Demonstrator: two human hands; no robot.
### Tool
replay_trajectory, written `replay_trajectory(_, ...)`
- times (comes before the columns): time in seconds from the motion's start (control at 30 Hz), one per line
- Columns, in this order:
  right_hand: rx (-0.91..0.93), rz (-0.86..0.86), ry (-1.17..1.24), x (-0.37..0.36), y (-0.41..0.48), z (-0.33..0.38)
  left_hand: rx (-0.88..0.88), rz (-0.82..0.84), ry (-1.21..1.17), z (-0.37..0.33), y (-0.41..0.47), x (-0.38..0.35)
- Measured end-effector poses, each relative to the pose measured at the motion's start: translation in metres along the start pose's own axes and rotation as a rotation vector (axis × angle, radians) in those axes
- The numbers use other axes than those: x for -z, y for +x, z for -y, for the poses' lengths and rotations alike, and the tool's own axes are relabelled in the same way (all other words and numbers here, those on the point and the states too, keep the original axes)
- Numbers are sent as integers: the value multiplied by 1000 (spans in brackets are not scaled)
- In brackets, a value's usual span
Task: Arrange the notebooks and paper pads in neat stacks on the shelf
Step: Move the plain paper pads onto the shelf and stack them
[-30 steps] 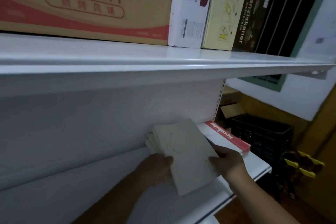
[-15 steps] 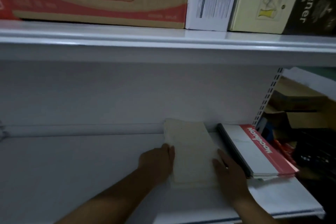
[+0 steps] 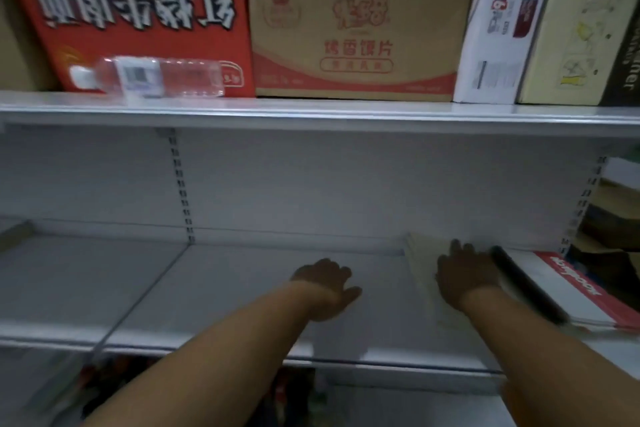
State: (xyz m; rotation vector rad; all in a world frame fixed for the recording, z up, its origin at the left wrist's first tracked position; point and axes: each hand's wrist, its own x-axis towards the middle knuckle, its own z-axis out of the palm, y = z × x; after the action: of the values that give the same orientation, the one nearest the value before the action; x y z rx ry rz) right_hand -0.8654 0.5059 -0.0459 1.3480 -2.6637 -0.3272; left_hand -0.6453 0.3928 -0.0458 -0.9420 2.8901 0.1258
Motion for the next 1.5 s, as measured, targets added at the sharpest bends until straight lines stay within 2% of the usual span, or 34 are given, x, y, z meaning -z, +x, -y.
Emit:
replay_trajectory(0.1, 383, -67, 108, 29, -31, 118, 6, -149, 122, 75, -62, 6)
replay_trajectory(0.2, 638, -107, 162, 48, -76, 229, 190, -137, 149, 158, -124, 1)
replay_trajectory(0.33, 836, -61, 157, 73, -120, 331, 339, -98, 105, 236, -196, -12)
replay_trajectory(0.5, 925, -57, 202, 89, -134, 421, 429, -116, 68, 307, -267, -40)
replay_trajectory(0.67, 883, -152, 262, 84, -128, 516, 501, -29, 16, 373, -323, -61)
replay_trajectory(0.77, 951, -175, 330, 99, -117, 584, 577, -29, 46, 429, -342, -53)
replay_trajectory(0.93, 970, -45, 432, 123, -80, 691, 691, -48, 44, 507, -356, -38)
replay_trajectory(1.0, 951, 59, 527, 130, -67, 730, 728, -66, 6, 533, -360, -37)
replay_trajectory(1.1, 857, 176, 707, 141, -51, 775, 772, -91, -56, 562, -364, -41)
replay_trajectory(1.2, 762, 206, 836, 149, -41, 808, 783, -95, -118, 584, -370, -40)
replay_trajectory(1.3, 584, 229, 952, 164, -34, 839, 756, -185, -191, 616, -368, -30)
replay_trajectory(1.4, 431, 257, 957, 174, -29, 862, 693, -253, -237, 648, -351, -20)
replay_trajectory(1.5, 421, 379, 997, 177, -16, 870, 614, -324, -303, 672, -332, -14)
